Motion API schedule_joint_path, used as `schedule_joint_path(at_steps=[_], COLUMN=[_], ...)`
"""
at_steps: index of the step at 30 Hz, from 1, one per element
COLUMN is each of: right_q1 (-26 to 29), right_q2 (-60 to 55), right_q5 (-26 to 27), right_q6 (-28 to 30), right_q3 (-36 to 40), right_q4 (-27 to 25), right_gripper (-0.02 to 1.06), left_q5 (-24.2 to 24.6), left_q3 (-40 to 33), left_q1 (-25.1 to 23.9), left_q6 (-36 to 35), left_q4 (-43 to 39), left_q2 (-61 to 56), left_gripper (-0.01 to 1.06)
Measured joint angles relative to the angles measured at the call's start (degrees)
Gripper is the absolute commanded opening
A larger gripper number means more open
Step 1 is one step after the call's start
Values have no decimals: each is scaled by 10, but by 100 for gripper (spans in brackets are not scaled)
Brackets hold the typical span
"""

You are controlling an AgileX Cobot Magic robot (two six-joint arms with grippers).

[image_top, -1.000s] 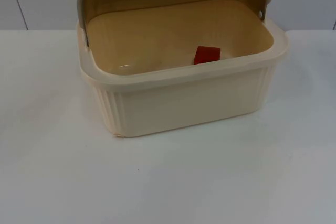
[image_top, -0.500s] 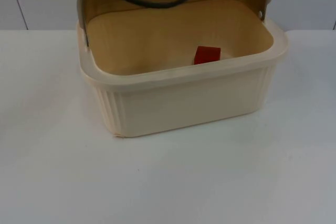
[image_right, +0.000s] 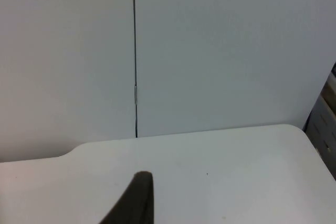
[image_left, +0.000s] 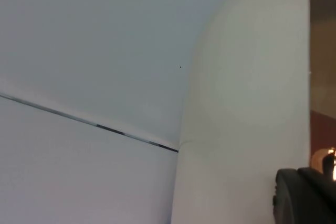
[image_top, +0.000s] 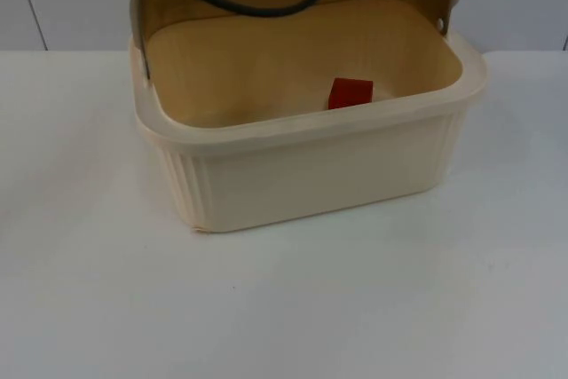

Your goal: Open the box lid with the left hand, place the block into the box with the right hand, then close the box lid with the left hand.

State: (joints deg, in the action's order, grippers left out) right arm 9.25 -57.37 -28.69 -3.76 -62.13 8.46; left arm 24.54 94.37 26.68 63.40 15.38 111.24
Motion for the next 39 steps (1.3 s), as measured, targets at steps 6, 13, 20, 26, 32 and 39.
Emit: schedule_joint_path(at_steps=[6,13,20,26,32,39], right_q1=[0,0,0,-8,-34,-39], right_q2=[0,0,0,1,4,6], right_q5=[0,0,0,0,0,0], right_q6=[0,0,0,-3,-3,-3], right_q3=[0,0,0,0,1,1], right_q4=[0,0,0,0,0,1], right_gripper=[105,105,105,105,105,105], left_q5=[32,49,72,50,-21,-172], left_q3=[2,2,2,-59,-181,-346], left_q1=[3,23,42,54,72,118], left_q6=[-41,-102,-154,-170,-170,-171], left_q4=[-41,-95,-128,-130,-126,-126], left_q2=[-1,-6,-9,-39,-89,-146], left_gripper=[0,0,0,0,0,0])
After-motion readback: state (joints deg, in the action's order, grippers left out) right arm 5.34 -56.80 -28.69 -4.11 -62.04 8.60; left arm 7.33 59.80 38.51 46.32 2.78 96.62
